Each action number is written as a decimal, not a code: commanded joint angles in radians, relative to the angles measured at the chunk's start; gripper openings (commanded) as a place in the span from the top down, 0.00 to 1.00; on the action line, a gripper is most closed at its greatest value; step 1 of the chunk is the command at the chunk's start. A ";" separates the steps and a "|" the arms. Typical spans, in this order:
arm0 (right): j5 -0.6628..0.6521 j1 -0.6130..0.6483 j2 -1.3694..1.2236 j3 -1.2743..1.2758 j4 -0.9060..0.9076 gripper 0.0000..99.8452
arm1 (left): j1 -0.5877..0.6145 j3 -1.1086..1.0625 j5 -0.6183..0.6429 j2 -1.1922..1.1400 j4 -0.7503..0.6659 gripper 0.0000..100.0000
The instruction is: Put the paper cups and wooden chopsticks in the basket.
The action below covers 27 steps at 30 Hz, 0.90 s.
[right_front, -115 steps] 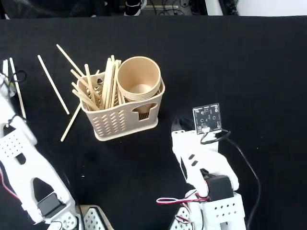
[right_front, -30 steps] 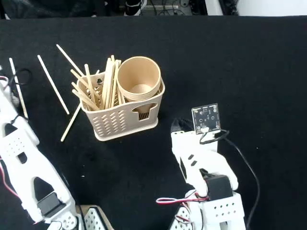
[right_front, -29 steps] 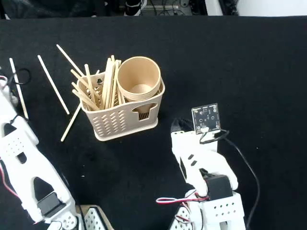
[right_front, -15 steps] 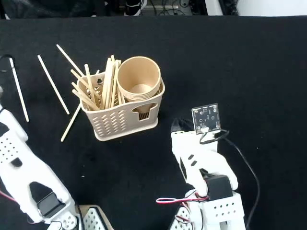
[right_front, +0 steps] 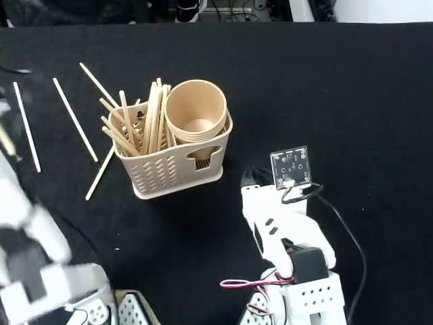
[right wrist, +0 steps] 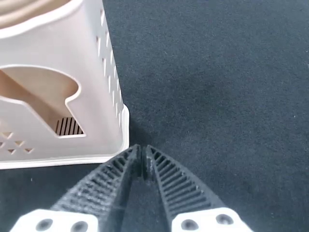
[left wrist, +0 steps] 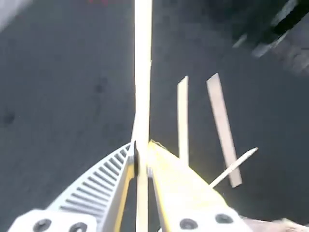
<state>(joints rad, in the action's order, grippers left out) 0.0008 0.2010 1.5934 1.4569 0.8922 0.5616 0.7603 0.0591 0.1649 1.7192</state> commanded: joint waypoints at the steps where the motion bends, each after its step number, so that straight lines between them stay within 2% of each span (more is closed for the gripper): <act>1: -0.008 0.006 0.010 -0.002 -0.020 0.97 | -0.165 -0.200 0.071 0.305 -0.169 0.97; 10: -0.008 0.005 0.010 -0.002 -0.020 0.97 | -0.473 -0.843 0.103 0.845 -0.542 0.97; 17: -0.008 0.005 0.010 -0.002 -0.020 0.97 | -0.619 -1.477 0.098 1.286 -1.108 0.97; 21: -0.014 0.005 0.010 -0.002 -0.020 0.97 | -0.679 -1.770 0.097 1.398 -1.373 0.97; 27: -0.061 0.005 0.010 0.002 -0.020 0.97 | -0.688 -1.948 0.097 1.404 -1.396 0.97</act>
<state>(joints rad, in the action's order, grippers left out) -0.0483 0.1995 1.5934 1.4645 0.8922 -0.1197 -1.1040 0.1527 1.5581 0.3613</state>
